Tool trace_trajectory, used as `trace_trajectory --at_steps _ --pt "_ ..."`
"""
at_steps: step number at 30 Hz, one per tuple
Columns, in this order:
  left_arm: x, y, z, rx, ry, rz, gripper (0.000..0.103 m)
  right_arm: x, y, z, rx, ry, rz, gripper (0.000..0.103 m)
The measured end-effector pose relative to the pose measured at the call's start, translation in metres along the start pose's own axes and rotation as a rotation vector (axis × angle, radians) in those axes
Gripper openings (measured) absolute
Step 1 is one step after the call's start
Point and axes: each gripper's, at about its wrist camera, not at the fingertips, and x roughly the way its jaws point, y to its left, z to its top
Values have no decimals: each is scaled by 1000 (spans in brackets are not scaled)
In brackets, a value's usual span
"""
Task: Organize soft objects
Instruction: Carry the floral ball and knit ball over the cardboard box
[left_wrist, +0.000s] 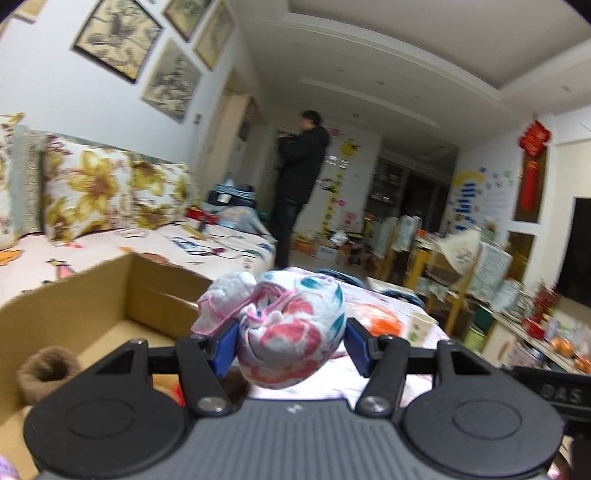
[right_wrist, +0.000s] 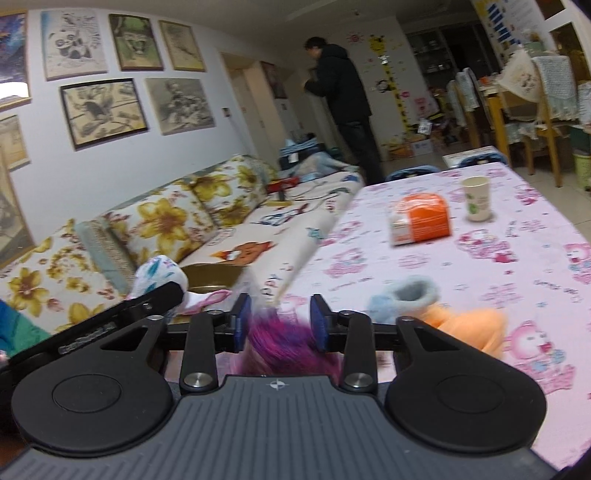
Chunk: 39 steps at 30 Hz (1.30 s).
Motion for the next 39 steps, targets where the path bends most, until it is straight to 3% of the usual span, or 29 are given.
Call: trace_trajectory --at_steps 7,11,12,13,14,17,19,22,30,34,39 --pt "-1 29 0 -72 15 95 60 6 3 -10 -79 41 -15 38" --pt "-1 35 2 -80 15 125 60 3 -21 -19 -40 90 -53 47" --pt "-1 37 2 -81 14 134 60 3 -25 -22 -26 101 -54 57" --pt "0 38 2 -81 14 145 60 2 -30 -26 -15 114 -51 73" --pt "1 39 2 -81 18 158 60 2 -32 -30 -7 128 -47 78" --pt "3 44 3 -87 33 194 60 3 -28 -47 15 176 10 86" --pt "4 47 3 -94 38 213 60 5 -21 -57 12 204 51 98" --pt "3 51 4 -105 40 222 60 6 -6 -71 -20 241 88 102" --pt "2 51 4 -95 43 221 60 16 14 -102 -66 317 92 102" --pt "2 51 5 -93 42 221 60 16 14 -102 -101 313 76 81" --pt "0 54 6 -95 33 228 60 18 13 -93 -127 304 65 67"
